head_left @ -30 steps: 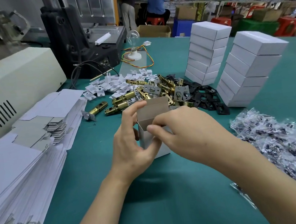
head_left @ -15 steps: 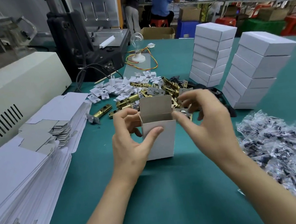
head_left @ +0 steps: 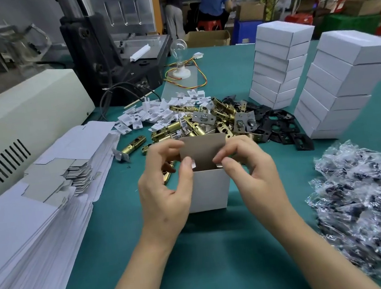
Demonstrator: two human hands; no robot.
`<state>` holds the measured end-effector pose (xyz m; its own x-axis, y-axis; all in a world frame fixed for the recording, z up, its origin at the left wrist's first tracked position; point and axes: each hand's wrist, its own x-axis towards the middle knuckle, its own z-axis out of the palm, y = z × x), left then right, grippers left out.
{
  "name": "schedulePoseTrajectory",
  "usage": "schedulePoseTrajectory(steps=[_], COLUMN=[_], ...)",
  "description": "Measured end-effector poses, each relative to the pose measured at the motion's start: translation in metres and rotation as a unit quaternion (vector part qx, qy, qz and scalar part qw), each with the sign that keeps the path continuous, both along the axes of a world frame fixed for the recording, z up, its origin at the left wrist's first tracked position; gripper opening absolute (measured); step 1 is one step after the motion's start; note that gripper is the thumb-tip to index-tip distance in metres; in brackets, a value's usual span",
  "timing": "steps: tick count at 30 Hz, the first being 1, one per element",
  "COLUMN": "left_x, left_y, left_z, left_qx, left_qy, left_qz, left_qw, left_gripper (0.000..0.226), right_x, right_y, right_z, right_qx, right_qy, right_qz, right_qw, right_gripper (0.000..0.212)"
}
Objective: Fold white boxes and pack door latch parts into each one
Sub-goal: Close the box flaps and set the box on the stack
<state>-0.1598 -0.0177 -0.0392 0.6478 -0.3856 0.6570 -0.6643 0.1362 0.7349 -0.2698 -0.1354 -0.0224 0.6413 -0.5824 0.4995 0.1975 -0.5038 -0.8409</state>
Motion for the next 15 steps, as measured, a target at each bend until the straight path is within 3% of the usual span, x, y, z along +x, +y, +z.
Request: schedulePoseTrajectory(steps=[4, 8, 10, 15], left_x=[-0.003, 0.0, -0.004, -0.006], left_y=[0.002, 0.006, 0.007, 0.006], left_z=[0.001, 0.0, -0.002, 0.001], left_qx=[-0.016, -0.002, 0.001, 0.002], left_qy=[-0.007, -0.097, -0.116, -0.053], left_qz=[-0.017, -0.027, -0.04, -0.062], left_qw=[1.0, 0.995, 0.992, 0.997], left_gripper=[0.044, 0.021, 0.022, 0.022], right_x=[0.003, -0.001, -0.003, -0.009], right_y=[0.003, 0.001, 0.003, 0.004], right_z=[0.0, -0.001, -0.003, -0.004], right_qx=[0.121, 0.094, 0.093, 0.1], right_qy=[-0.037, -0.032, -0.029, -0.012], right_qz=[0.052, 0.068, 0.061, 0.084], right_qw=[0.991, 0.993, 0.993, 0.991], right_gripper=[0.028, 0.024, 0.018, 0.019])
